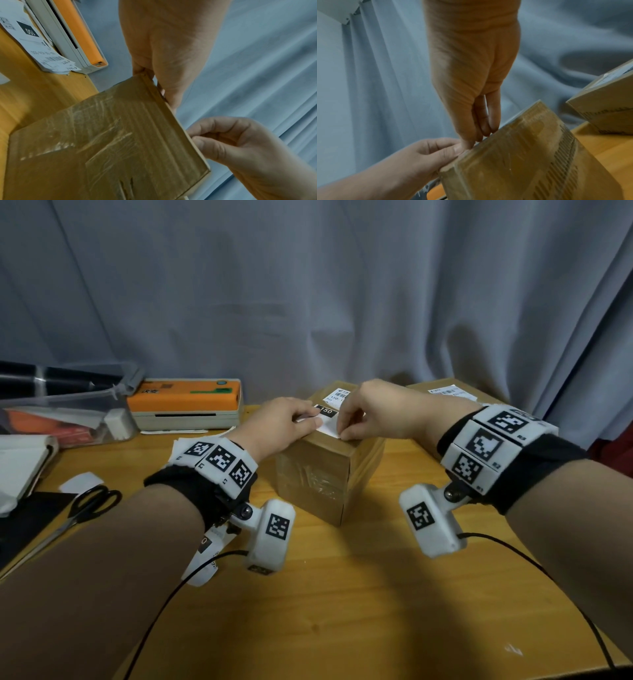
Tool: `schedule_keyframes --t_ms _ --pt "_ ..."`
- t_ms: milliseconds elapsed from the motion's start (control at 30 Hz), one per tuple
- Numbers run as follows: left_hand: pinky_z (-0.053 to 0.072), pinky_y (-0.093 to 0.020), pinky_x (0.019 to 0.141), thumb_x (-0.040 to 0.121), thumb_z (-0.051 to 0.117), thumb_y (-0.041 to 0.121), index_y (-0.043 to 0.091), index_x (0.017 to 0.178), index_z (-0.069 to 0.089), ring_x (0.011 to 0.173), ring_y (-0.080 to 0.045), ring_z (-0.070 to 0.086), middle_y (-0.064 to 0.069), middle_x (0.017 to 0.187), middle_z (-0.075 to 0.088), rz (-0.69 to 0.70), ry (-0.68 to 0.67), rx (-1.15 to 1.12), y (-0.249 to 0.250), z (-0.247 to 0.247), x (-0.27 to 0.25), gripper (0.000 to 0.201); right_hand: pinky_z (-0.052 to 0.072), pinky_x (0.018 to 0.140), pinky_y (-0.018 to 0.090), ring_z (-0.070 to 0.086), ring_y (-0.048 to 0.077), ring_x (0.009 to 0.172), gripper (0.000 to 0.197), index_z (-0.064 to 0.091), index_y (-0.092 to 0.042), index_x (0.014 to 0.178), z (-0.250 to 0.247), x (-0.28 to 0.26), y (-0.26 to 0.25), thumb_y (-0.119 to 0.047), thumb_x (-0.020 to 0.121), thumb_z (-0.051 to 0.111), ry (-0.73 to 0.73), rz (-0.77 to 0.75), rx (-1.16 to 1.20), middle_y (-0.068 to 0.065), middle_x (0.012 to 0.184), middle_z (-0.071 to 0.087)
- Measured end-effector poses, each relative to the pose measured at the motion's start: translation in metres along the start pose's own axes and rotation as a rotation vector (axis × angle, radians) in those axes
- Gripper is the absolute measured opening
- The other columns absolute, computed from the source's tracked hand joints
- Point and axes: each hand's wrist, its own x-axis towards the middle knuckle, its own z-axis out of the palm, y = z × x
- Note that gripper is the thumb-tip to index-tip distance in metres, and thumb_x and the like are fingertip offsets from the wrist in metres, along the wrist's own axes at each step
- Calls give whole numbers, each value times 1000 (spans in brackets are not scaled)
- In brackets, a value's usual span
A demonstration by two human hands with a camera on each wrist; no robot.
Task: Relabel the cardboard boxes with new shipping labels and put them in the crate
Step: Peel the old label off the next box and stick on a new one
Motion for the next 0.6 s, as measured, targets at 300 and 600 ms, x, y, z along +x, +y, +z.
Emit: schedule_keyframes --t_ms 300,600 --pt "41 -33 103 91 57 32 20 119 66 119 -14 54 2 126 62 36 -16 33 0 0 -1 32 27 48 17 49 19 71 11 60 -17 77 -4 9 -23 -11 83 53 -94 -61 -343 -1 74 53" --pt "44 -31 92 91 57 29 19 114 68 108 -17 59 0 114 67 37 -25 30 2 -2 0 27 49 71 34 61 29 82 16 48 -17 68 -7 26 -34 -13 80 57 -253 -9 -420 8 89 63"
